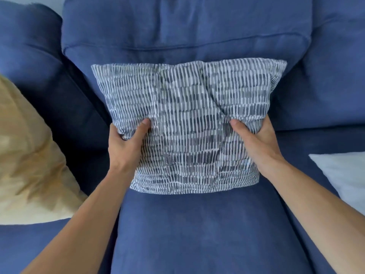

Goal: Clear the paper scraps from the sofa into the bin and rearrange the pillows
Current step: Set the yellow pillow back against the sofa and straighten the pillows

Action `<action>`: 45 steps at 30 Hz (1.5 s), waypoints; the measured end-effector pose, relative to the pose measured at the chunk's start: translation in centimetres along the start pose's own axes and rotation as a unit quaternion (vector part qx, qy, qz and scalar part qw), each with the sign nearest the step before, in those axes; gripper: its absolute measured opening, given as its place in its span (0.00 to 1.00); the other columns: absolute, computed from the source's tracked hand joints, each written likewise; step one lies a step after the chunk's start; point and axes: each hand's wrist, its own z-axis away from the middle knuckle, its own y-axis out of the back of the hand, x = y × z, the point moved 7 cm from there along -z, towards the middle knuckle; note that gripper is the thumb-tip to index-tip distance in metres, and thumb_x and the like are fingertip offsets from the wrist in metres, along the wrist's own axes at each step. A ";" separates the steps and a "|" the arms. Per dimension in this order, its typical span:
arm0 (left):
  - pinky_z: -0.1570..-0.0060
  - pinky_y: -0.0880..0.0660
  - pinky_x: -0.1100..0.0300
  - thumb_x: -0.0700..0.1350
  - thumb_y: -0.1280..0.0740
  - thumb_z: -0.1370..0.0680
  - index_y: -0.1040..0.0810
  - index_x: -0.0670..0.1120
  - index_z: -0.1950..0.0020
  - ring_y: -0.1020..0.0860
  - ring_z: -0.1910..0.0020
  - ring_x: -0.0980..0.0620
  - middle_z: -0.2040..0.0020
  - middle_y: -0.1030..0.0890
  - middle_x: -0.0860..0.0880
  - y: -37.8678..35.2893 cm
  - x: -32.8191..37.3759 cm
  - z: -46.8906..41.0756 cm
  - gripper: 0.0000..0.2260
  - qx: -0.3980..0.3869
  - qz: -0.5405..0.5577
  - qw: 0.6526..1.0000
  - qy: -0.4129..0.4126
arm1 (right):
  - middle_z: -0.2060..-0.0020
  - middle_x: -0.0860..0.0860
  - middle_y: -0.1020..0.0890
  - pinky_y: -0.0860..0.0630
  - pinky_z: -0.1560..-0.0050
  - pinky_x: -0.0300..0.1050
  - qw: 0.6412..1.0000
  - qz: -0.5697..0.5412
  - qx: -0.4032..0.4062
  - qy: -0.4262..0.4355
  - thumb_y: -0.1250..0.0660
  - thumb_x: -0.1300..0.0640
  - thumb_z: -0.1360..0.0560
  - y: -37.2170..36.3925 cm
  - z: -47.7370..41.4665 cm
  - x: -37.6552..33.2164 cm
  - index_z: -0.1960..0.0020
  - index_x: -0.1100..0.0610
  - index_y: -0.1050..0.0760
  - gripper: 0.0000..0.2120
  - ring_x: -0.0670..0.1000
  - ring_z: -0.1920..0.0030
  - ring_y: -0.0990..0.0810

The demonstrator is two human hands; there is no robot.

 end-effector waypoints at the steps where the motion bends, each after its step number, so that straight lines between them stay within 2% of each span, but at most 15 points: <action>1: 0.42 0.23 0.50 0.60 0.25 0.32 0.27 0.60 0.43 0.19 0.46 0.56 0.45 0.19 0.57 0.0 -1.0 -0.2 0.21 -0.012 -0.013 1.000 0.015 | 0.45 0.36 0.23 0.30 0.40 0.39 1.000 0.008 -0.014 -0.014 0.28 0.47 0.27 -0.3 -0.2 0.9 0.34 0.44 0.32 0.24 0.40 0.45 0.24; 5: 0.40 0.24 0.46 0.66 0.24 0.40 0.28 0.56 0.35 0.20 0.44 0.52 0.43 0.19 0.55 0.4 -4.7 -0.4 0.36 -0.060 -0.058 0.993 0.078 | 0.46 0.39 0.22 0.28 0.39 0.48 0.995 0.045 -0.055 -0.071 0.28 0.45 0.29 -1.2 -0.4 4.6 0.34 0.45 0.33 0.27 0.46 0.44 0.23; 7: 0.40 0.25 0.47 0.63 0.23 0.38 0.29 0.53 0.34 0.20 0.43 0.52 0.42 0.20 0.55 0.6 -4.6 -1.1 0.37 -0.067 -0.040 0.995 0.069 | 0.43 0.41 0.22 0.29 0.38 0.49 0.996 0.024 -0.053 -0.064 0.29 0.42 0.29 -1.1 -1.1 3.8 0.32 0.47 0.33 0.29 0.47 0.41 0.23; 10: 0.36 0.28 0.49 0.62 0.24 0.36 0.30 0.50 0.31 0.23 0.41 0.53 0.39 0.22 0.54 0.6 -2.8 -3.0 0.37 -0.054 -0.006 0.996 0.063 | 0.35 0.45 0.26 0.31 0.34 0.55 0.998 -0.026 -0.008 -0.063 0.32 0.30 0.40 -0.6 -3.1 1.0 0.28 0.49 0.35 0.45 0.51 0.35 0.26; 13: 0.36 0.30 0.49 0.67 0.26 0.39 0.27 0.52 0.31 0.23 0.39 0.52 0.37 0.22 0.55 0.4 0.2 -5.1 0.39 -0.024 0.062 0.994 0.084 | 0.38 0.46 0.24 0.29 0.35 0.57 0.992 -0.081 0.042 -0.082 0.35 0.24 0.44 -0.7 -5.5 -1.4 0.33 0.51 0.30 0.47 0.52 0.39 0.24; 15: 0.40 0.26 0.51 0.66 0.27 0.34 0.24 0.52 0.34 0.21 0.43 0.51 0.40 0.20 0.54 0.2 2.0 -5.9 0.33 0.011 0.101 0.988 0.119 | 0.38 0.47 0.24 0.28 0.37 0.58 0.984 -0.104 0.082 -0.117 0.37 0.23 0.44 -0.7 -6.4 -1.9 0.31 0.51 0.31 0.49 0.53 0.40 0.24; 19: 0.52 0.20 0.52 0.53 0.30 0.24 0.20 0.51 0.53 0.17 0.51 0.51 0.52 0.16 0.52 -0.3 4.1 -7.0 0.07 0.055 0.089 0.989 0.101 | 0.38 0.50 0.23 0.26 0.38 0.56 0.977 -0.103 0.142 -0.117 0.37 0.32 0.31 0.6 -6.3 -1.6 0.30 0.53 0.32 0.37 0.55 0.41 0.23; 22: 0.48 0.20 0.49 0.50 0.32 0.23 0.21 0.53 0.56 0.17 0.51 0.51 0.53 0.16 0.53 0.0 4.2 -7.8 0.04 0.068 0.094 0.992 0.048 | 0.47 0.47 0.20 0.24 0.40 0.52 0.980 -0.079 0.175 -0.044 0.38 0.44 0.22 2.0 -6.6 -2.5 0.41 0.52 0.26 0.15 0.49 0.47 0.21; 24: 0.46 0.21 0.49 0.50 0.32 0.23 0.22 0.54 0.59 0.18 0.51 0.52 0.53 0.17 0.54 0.1 3.7 -7.9 0.05 0.085 0.087 0.992 0.034 | 0.49 0.46 0.21 0.24 0.40 0.52 0.981 -0.067 0.179 -0.009 0.40 0.47 0.20 2.2 -6.7 -3.1 0.43 0.51 0.26 0.11 0.47 0.49 0.21; 27: 0.45 0.24 0.57 0.54 0.35 0.22 0.22 0.55 0.49 0.21 0.49 0.56 0.50 0.20 0.56 0.0 3.2 -7.4 0.06 0.129 0.058 0.990 0.020 | 0.46 0.45 0.22 0.25 0.39 0.52 0.984 -0.048 0.168 0.013 0.40 0.45 0.21 1.9 -6.7 -3.2 0.38 0.50 0.28 0.15 0.47 0.46 0.22; 29: 0.37 0.29 0.55 0.58 0.38 0.23 0.28 0.51 0.33 0.25 0.40 0.53 0.39 0.23 0.53 0.7 3.8 -6.7 0.21 0.165 -0.032 0.985 -0.035 | 0.37 0.48 0.27 0.30 0.36 0.51 0.984 0.038 0.171 0.041 0.40 0.42 0.23 2.1 -6.3 -3.5 0.31 0.50 0.34 0.23 0.50 0.39 0.26; 31: 0.29 0.38 0.52 0.57 0.40 0.22 0.36 0.46 0.25 0.33 0.30 0.48 0.29 0.32 0.46 0.4 5.6 -5.2 0.28 0.172 -0.186 0.952 -0.172 | 0.28 0.53 0.37 0.37 0.31 0.52 0.949 0.202 0.188 0.155 0.40 0.41 0.24 1.7 -4.8 -5.3 0.24 0.54 0.41 0.32 0.55 0.30 0.35; 35: 0.29 0.44 0.49 0.56 0.43 0.20 0.40 0.39 0.23 0.39 0.26 0.43 0.25 0.38 0.40 -4.9 7.2 -0.9 0.30 0.044 -0.403 0.805 -0.433 | 0.26 0.59 0.40 0.46 0.29 0.63 0.794 0.455 0.097 0.391 0.44 0.37 0.24 -4.2 -1.6 -7.7 0.23 0.56 0.42 0.36 0.63 0.25 0.44; 41: 0.27 0.49 0.40 0.63 0.44 0.22 0.40 0.47 0.22 0.43 0.24 0.42 0.23 0.40 0.43 -8.8 5.8 -0.7 0.33 -0.070 -0.505 0.720 -0.470 | 0.23 0.58 0.44 0.56 0.29 0.68 0.694 0.600 -0.019 0.398 0.52 0.33 0.25 -8.5 -2.0 -6.3 0.22 0.50 0.46 0.37 0.64 0.23 0.51; 45: 0.28 0.55 0.37 0.73 0.48 0.28 0.46 0.55 0.21 0.51 0.22 0.45 0.21 0.47 0.48 -6.7 5.0 -4.1 0.39 -0.067 -0.569 0.723 -0.386 | 0.22 0.54 0.52 0.57 0.30 0.69 0.704 0.622 -0.019 0.343 0.57 0.29 0.27 -5.1 -4.7 -5.3 0.21 0.48 0.55 0.40 0.60 0.22 0.57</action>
